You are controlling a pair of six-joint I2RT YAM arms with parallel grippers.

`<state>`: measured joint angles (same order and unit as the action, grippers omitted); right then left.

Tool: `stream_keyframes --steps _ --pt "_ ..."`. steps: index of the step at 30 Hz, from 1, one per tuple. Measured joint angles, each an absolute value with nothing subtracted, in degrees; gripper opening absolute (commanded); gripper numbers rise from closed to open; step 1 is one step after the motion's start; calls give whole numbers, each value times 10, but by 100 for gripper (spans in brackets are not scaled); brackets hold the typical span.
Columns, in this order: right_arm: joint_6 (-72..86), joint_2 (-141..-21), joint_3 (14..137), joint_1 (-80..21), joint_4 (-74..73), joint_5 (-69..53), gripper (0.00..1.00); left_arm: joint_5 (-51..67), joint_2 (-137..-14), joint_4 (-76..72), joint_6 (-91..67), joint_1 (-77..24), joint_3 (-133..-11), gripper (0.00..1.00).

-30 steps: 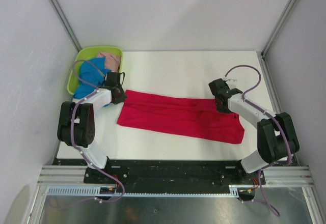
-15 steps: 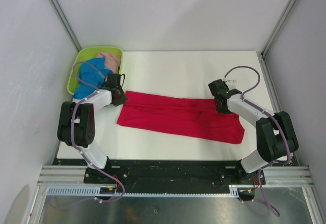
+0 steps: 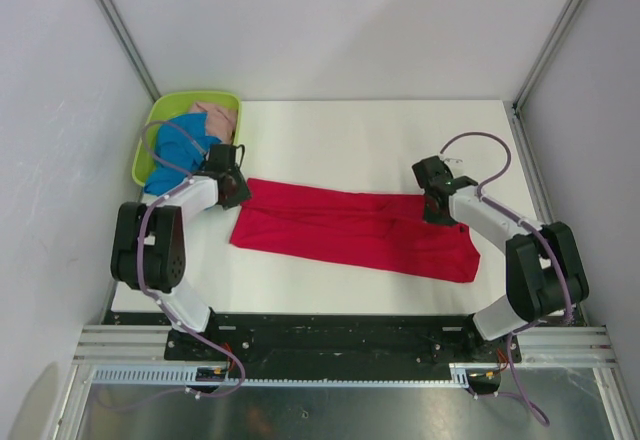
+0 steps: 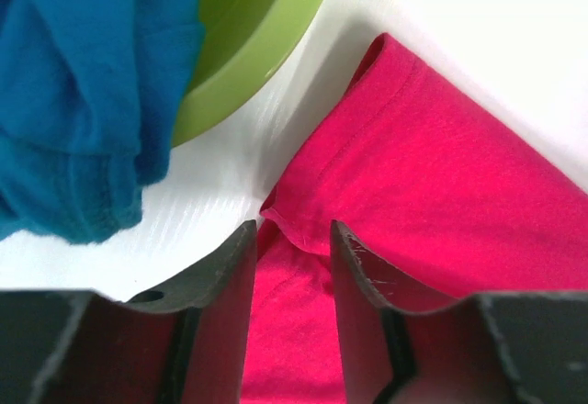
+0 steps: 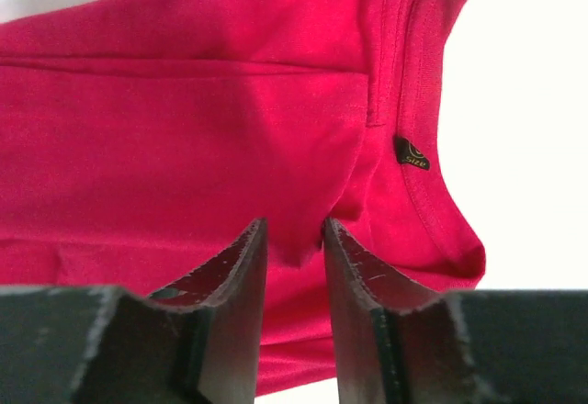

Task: Fold and stack the t-shirts
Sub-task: Fold the other side of the tshirt into a rectangle

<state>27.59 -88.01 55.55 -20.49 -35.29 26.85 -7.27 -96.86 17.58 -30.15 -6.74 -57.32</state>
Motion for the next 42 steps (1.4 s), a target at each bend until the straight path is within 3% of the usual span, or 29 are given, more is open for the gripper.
stream_keyframes --steps 10,24,42 --pt "258 -785 563 -157 -330 175 36 -68 -923 188 -299 -67 -603 47" --pt "254 -1000 660 -170 -218 72 38 9 -921 190 -293 -84 -618 45" --pt "254 -1087 728 -220 -215 128 35 22 -939 192 -293 -104 -618 44"
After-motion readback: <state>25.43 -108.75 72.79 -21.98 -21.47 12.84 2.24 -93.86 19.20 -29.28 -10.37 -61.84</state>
